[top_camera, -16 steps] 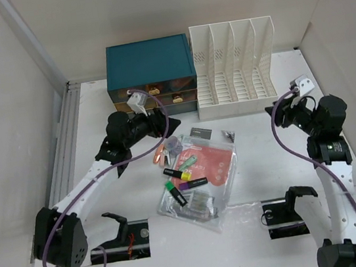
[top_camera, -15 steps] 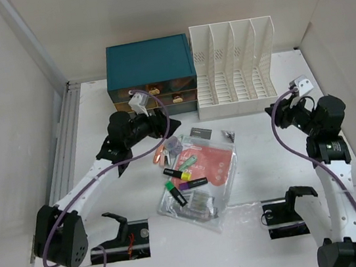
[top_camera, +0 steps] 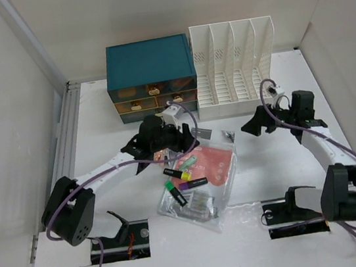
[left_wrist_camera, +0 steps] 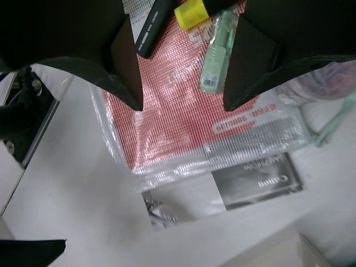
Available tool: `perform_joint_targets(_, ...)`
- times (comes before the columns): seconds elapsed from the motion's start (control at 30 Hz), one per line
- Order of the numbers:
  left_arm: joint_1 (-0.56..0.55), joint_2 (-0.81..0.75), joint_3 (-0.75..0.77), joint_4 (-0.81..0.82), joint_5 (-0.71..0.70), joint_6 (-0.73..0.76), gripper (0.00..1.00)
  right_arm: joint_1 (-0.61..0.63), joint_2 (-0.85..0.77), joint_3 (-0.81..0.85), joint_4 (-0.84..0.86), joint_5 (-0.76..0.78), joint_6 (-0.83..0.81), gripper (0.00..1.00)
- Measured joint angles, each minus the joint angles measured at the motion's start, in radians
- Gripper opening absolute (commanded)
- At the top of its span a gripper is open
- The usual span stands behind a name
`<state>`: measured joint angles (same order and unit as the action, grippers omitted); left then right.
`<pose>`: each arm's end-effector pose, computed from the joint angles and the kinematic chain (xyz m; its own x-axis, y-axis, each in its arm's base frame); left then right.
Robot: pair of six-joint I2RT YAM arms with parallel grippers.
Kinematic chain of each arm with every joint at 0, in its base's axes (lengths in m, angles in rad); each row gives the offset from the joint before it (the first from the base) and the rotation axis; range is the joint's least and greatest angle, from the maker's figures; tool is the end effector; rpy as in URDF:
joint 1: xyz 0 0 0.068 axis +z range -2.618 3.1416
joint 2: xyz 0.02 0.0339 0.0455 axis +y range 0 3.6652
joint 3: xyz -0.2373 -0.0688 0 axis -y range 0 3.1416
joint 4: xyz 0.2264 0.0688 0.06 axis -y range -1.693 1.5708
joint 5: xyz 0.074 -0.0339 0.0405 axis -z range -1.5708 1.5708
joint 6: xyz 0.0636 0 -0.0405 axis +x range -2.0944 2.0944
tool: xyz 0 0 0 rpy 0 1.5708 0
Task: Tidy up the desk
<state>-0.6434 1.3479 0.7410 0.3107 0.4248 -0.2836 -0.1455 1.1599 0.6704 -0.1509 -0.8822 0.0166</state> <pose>0.2354 -0.2093 0.2266 -0.4654 0.0303 -0.8846 0.7622 0.5218 -0.3831 0.2495 0.0131 0.2092 -0.5998 0.0985 -0.7941 -0.5106 0.7170 0.4746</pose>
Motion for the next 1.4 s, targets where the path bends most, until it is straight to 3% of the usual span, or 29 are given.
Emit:
perform_joint_targets(0.17, -0.076, 0.066, 0.0, -0.03, -0.042, 0.021, 0.5, 0.107, 0.077, -0.006, 0.006, -0.01, 0.015, 0.99)
perform_joint_targets(0.4, -0.076, 0.135, 0.03, -0.031, -0.062, 0.02, 0.46, 0.254, 0.162, -0.013, 0.033, 0.006, 0.025, 0.92)
perform_joint_targets(0.8, -0.077, 0.229, 0.08, -0.031, -0.062, 0.021, 0.38, 0.277, 0.229, -0.033, 0.04, 0.079, 0.042, 0.82)
perform_joint_targets(1.07, -0.077, 0.282, 0.093, -0.032, -0.058, 0.015, 0.36, 0.282, 0.264, -0.033, 0.047, 0.077, 0.055, 0.71)
perform_joint_targets(1.23, -0.077, 0.318, 0.119, -0.031, -0.055, 0.013, 0.35, 0.298, 0.269, -0.033, 0.056, 0.069, 0.055, 0.58)
perform_joint_targets(1.4, -0.077, 0.341, 0.133, -0.032, -0.051, 0.013, 0.31, 0.338, 0.27, -0.033, 0.055, 0.036, 0.056, 0.55)
